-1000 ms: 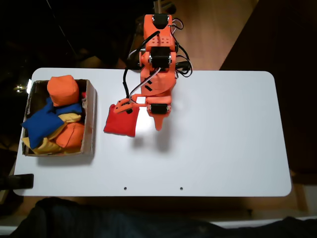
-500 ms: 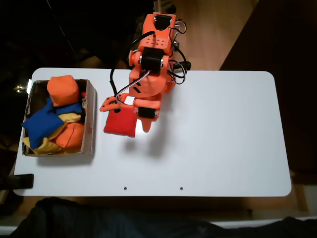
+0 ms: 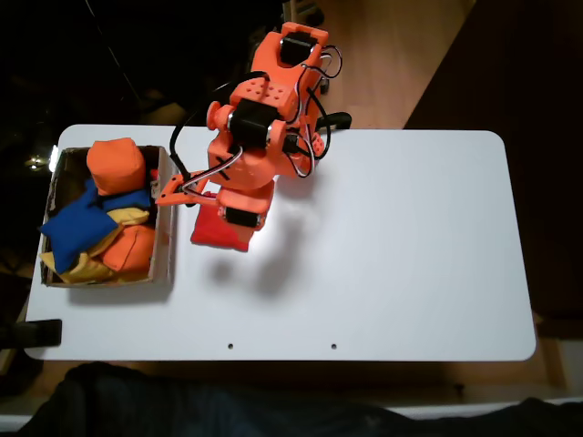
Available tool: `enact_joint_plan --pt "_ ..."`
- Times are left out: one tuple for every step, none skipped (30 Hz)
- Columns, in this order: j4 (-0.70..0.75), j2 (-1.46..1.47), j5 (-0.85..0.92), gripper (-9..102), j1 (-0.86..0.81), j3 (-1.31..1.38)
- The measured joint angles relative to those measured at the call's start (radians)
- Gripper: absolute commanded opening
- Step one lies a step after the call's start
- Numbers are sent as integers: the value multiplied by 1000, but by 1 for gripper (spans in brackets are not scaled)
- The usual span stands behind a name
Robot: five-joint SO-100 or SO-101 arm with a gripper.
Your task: Grasp a bag and put it in the box.
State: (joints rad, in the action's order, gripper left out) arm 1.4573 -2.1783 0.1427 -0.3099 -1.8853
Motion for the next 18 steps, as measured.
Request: enact_joint_plan --pt "12 15 8 0 -6 15" --pt "23 29 12 0 -14 28" --pt "32 44 20 0 -21 40" --pt "38 58 25 0 -29 52" --pt "44 72 29 0 -37 63" --pt "51 86 35 0 -46 72" --pt "54 100 43 0 -54 83" --pt "57 112 48 0 -63 91" --pt "61 126 54 0 -72 101" --pt "66 138 60 0 -80 109" --pt "71 150 67 0 -87 118" --pt "77 163 74 0 -95 127" --pt "81 176 81 0 -103 137" --pt "87 187 91 0 -110 144" --pt "94 198 92 0 -118 153" --pt "100 210 98 0 -124 163" --pt "106 219 104 0 -130 170" --pt "115 229 110 0 -137 176"
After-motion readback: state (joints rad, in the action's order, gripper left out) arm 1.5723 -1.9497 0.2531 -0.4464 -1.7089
